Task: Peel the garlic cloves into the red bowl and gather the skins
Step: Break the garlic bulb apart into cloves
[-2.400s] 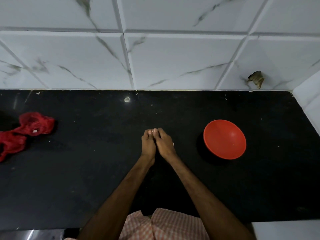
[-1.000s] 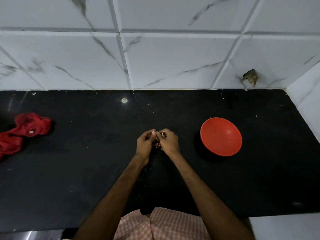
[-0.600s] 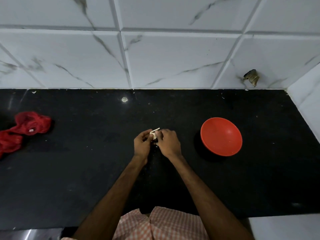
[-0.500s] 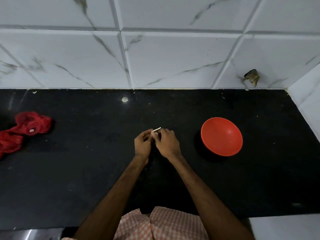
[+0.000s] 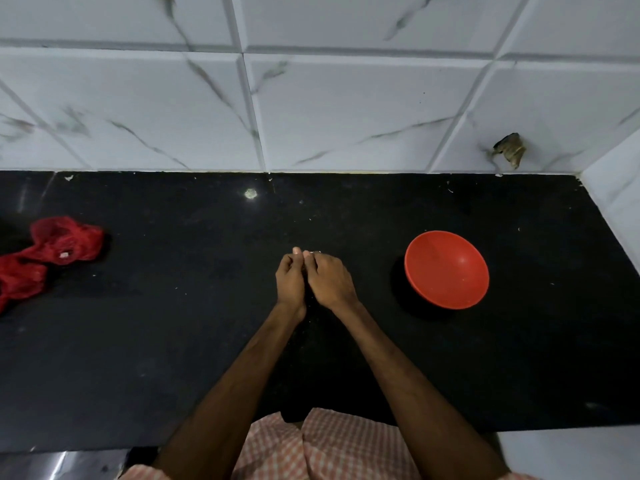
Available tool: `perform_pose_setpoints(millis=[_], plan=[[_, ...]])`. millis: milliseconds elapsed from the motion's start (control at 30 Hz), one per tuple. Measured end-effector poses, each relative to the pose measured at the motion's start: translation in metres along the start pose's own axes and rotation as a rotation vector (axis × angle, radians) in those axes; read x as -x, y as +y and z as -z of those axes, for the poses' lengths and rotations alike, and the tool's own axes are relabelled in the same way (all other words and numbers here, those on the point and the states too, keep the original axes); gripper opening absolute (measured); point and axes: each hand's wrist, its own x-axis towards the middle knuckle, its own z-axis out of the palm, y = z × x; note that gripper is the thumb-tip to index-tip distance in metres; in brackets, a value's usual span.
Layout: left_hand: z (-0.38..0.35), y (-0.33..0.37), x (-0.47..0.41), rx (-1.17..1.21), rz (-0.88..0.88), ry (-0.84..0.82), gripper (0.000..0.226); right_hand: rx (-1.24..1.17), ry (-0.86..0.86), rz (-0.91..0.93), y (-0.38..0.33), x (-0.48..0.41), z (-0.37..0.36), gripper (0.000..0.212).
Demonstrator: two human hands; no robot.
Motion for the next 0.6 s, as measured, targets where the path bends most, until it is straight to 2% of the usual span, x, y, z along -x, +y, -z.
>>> perform_pose_setpoints(millis=[233,333,500,600], plan=[[-0.011,0.0,0.007,-0.231,-0.161,0.092,0.031,-0.157,-0.031,-0.065,0.002,-0.002,-0.003,0.052],[-0.012,-0.002,0.008,-0.294,-0.202,0.078,0.03,-0.199,-0.026,-0.082,0.006,-0.005,-0.002,0.052],[-0.004,0.003,0.002,-0.245,-0.114,-0.012,0.039,-0.28,-0.064,-0.098,0.013,-0.005,0.002,0.043],[0.0,0.003,-0.002,-0.201,-0.039,0.015,0.042,-0.267,-0.032,-0.085,0.02,-0.009,0.006,0.029]])
